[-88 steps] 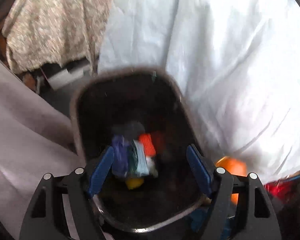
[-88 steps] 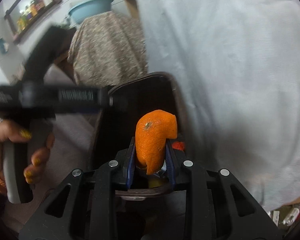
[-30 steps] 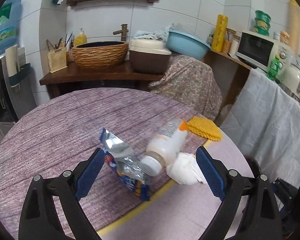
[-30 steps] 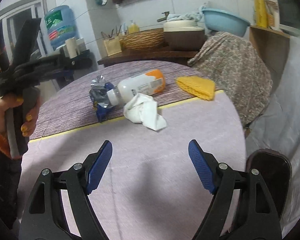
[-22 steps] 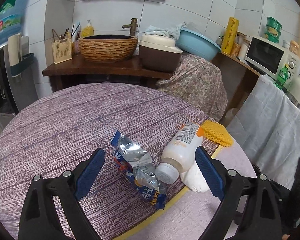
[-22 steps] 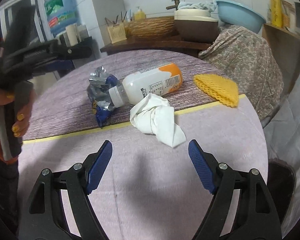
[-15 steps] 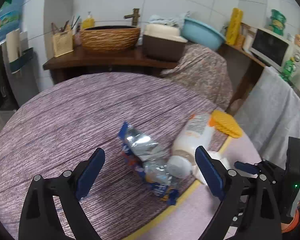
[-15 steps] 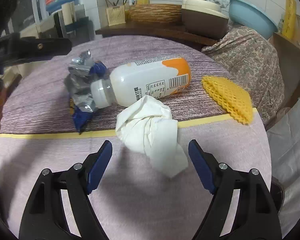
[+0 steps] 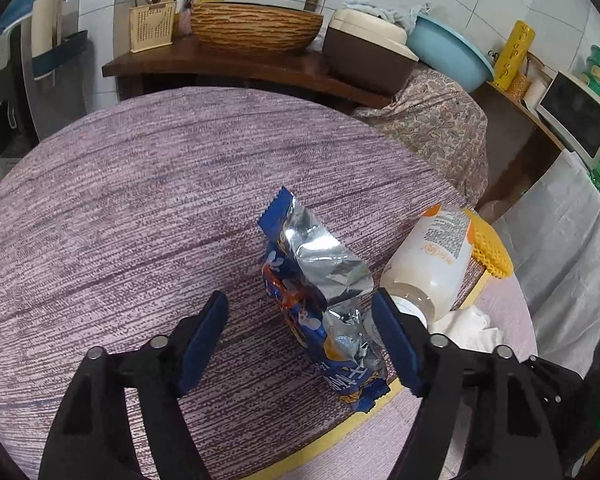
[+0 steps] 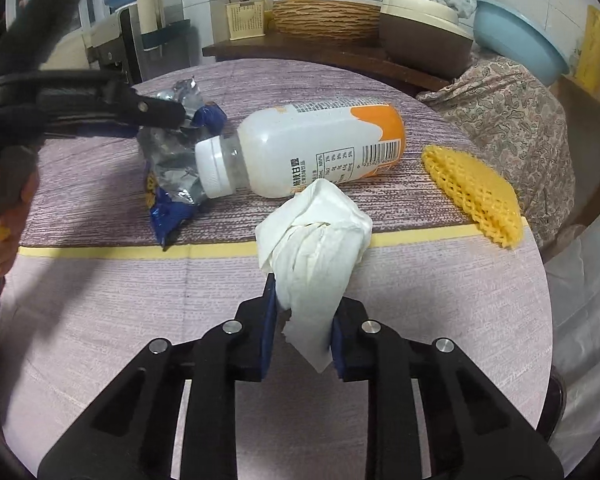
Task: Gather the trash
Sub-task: 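Grasp the blue snack bag with the left tool while the right tool grasps the white tissue, then carry the snack bag and tissue into the black bin and release both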
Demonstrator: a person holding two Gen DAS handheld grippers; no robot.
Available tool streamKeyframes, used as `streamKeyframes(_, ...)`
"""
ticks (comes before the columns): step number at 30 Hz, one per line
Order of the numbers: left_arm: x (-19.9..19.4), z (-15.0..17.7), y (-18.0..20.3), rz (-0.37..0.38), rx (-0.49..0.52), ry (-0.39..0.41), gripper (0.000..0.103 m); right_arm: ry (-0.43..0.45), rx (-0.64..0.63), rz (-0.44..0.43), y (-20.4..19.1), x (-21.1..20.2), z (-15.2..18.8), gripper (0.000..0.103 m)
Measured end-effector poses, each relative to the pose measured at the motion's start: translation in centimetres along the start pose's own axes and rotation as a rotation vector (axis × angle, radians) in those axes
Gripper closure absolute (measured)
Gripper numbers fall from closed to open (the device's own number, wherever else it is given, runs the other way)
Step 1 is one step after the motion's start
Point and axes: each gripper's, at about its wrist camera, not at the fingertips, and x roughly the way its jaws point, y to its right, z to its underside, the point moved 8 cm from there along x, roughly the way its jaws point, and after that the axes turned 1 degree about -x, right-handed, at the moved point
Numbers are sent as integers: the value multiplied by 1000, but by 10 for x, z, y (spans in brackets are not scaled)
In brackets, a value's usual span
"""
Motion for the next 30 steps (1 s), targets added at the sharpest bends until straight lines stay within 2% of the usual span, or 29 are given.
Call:
streamKeyframes(3,5,3,-3,-6,-16,-17,49,19,7,-20,-4,-12,6,80)
streamKeyframes(5,9,5,-4,-8,-18,-33,68,35,6,-23,-8,-20,9,80)
streamKeyframes(8,11,7,-5,-14,-21,-40,88,69,20,-50,-14,-38,14,80)
streamKeyframes(11,1,2,-5,-54,13,-9,96,92,24,-68,-21,-52,21,80)
streamKeyframes(18,-42,-18,-11,-163,51,143,97,122,68,-106,-27,-74,43,80)
streamKeyframes(23,-65,-29,-8,-183,52,213,99,144,105,-110,-26,-87,59,80)
streamKeyframes(25,-83,-33,4,-148,66,255,100,167,125,-109,-25,-97,67,80)
streamKeyframes(27,-103,-35,24,-79,82,293,100,190,147,-104,-21,-107,75,80)
streamKeyframes(30,-131,-26,70,7,170,353,100,224,191,-87,-5,-124,88,80)
